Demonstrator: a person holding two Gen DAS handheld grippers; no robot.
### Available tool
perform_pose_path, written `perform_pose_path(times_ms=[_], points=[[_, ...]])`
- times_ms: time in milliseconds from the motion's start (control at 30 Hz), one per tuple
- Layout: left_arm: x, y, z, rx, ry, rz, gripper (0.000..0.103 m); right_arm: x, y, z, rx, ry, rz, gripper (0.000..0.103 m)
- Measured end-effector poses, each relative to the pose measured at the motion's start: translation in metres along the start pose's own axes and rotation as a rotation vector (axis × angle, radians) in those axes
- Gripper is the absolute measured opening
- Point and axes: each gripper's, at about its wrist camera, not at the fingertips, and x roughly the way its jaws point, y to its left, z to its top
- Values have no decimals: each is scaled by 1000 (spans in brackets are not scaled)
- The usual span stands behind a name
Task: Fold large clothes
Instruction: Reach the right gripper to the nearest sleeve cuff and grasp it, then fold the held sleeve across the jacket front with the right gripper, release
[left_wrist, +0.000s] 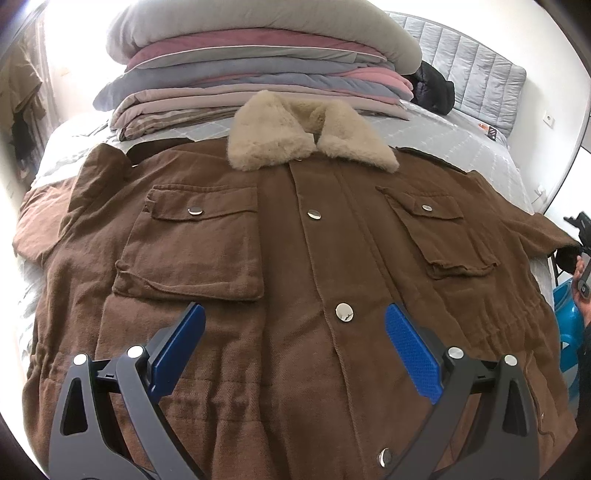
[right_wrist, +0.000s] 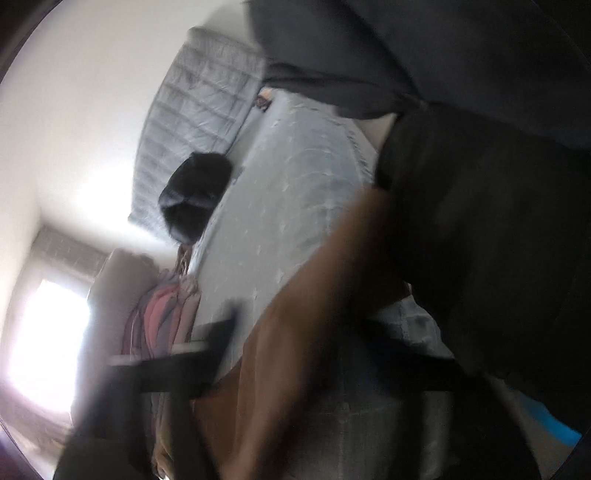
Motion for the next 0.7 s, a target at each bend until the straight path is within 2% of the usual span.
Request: perform_pose_path(times_ms=[100,133,200,233,367,467,700], points=[[0,0,0,-2,0,-1,94,7,6,2,0,6,22,74],[0,0,0,-4,0,-3,94,10,12,3,-28,7,19,65],[-1,1,0,-10,-1,-6,94,11,21,3,-57,11,11,13],[-1,1,0,-12,-2,-8,94,7,26,3,-79,-8,12,7],[-3,2,1,-18,-4,-14,94,-10,52,-2,-180,-80,21,6],[-4,3,0,-23,-6,-16,94,-19,64,-5,-217,-117,69,6],[-9,11,2,-53,-8,-27,94,-4,86,-2,-177,-102,108,6]])
